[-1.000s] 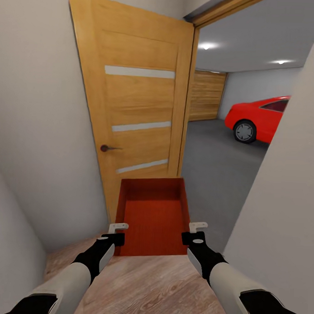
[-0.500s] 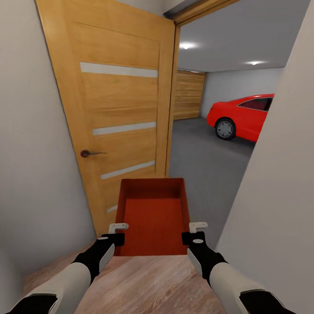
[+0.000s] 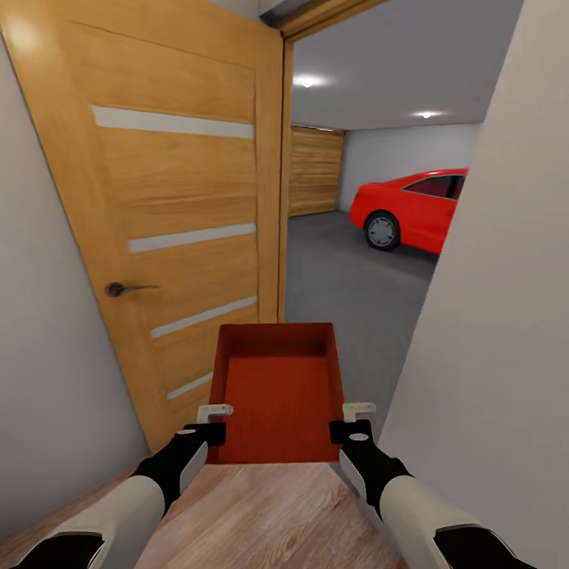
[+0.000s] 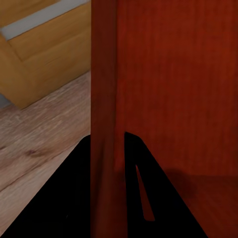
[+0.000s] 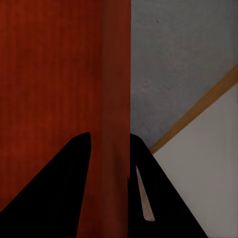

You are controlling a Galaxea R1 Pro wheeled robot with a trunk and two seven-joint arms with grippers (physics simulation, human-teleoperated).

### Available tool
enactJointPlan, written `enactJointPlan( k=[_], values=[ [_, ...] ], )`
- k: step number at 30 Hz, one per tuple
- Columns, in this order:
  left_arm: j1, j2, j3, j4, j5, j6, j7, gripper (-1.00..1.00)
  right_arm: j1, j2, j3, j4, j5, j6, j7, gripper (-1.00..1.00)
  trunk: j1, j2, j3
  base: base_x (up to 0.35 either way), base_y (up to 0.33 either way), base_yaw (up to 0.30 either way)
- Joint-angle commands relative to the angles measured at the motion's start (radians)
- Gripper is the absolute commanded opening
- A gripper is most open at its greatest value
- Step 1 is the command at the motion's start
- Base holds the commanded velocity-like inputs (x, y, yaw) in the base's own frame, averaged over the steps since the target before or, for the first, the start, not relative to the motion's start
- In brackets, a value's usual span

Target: Move the two storage containers from the living room to the garage. In the garage, place one container on the floor and stack the other container on top of it (either order is fine).

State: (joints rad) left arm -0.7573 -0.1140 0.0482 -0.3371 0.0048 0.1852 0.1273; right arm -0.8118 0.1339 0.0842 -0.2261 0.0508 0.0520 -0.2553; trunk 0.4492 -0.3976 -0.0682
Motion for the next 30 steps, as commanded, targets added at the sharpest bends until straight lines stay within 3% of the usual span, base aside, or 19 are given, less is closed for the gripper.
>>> enactJointPlan(
  k=[1,30],
  values=[
    [0.0,0.036,-0.019,-0.005,0.005,-0.018,0.003,-1.0,-0.001,-0.01,0.008,0.004,-0.017,0.005,-0.002,-1.0,0.001,-0.002,-0.002,0.108,0.0,-0.012],
    [0.0,0.036,-0.019,-0.008,0.003,-0.015,0.004,-1.0,-0.001,-0.01,0.008,0.004,-0.017,0.006,-0.002,-1.0,0.001,-0.002,-0.002,0.009,0.0,-0.001]
  ],
)
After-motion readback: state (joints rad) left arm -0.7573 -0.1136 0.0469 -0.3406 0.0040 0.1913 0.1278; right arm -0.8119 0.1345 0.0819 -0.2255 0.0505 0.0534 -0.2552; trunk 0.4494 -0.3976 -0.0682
